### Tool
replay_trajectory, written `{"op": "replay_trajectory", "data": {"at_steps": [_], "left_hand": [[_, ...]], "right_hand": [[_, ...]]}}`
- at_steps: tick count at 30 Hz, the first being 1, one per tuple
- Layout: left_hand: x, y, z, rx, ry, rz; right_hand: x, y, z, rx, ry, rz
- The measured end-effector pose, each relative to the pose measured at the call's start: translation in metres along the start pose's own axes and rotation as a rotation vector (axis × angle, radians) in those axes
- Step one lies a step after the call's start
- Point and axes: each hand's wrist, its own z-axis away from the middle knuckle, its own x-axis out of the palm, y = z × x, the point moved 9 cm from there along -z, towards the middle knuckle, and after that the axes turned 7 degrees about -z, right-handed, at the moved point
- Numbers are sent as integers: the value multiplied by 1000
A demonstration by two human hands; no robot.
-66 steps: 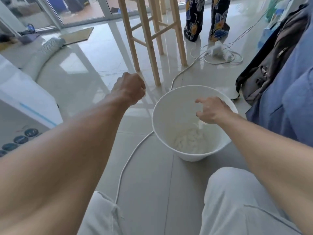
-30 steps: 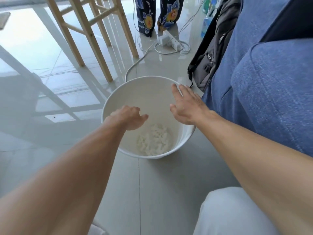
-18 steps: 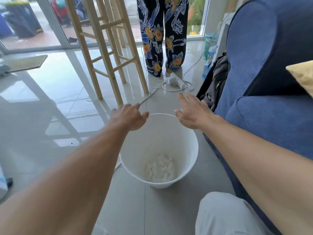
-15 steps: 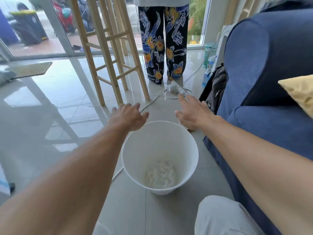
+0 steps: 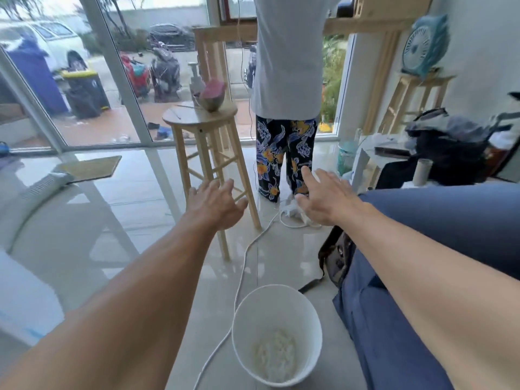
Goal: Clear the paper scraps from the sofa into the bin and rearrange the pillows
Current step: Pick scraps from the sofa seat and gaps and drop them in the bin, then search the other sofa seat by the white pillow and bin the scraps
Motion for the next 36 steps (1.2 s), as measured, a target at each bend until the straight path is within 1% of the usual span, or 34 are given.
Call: {"op": "replay_trajectory", "data": {"at_steps": [5, 8, 11, 14, 17, 18, 19, 22, 26, 27, 28, 32, 36], "left_hand": [[-159, -14, -6, -3, 72, 17], [-242, -19, -6, -8, 112, 45], [-309, -12, -1, 25, 140, 79], [-355, 12, 6, 84, 164, 67], [-385, 50, 15, 156, 185, 45], [-392, 63, 17, 195, 188, 59], [-402, 90, 19, 266, 203, 70], [-413, 122, 15, 343, 225, 98], [-446, 223, 47, 605, 246, 159], [-454, 255, 68, 701, 264, 172], [-459, 277, 83, 761, 284, 175], [-466, 358, 152, 944, 286, 155], [-474, 429, 249, 1176, 287, 159]], "right_hand": [[-159, -29, 0, 3, 62, 24], [-243, -38, 4, 8, 80, 34], [-316, -37, 16, 30, 116, 34], [-366, -26, 35, 58, 171, 65], [-396, 3, 63, 140, 187, 77], [-403, 14, 71, 178, 211, 87], [-415, 35, 90, 248, 230, 96], [-430, 58, 119, 308, 237, 107], [-462, 123, 216, 586, 297, 148], [-467, 140, 254, 681, 313, 152], [-470, 150, 283, 745, 327, 154], [-475, 174, 400, 972, 385, 146], [-477, 185, 521, 1188, 426, 152]]}}
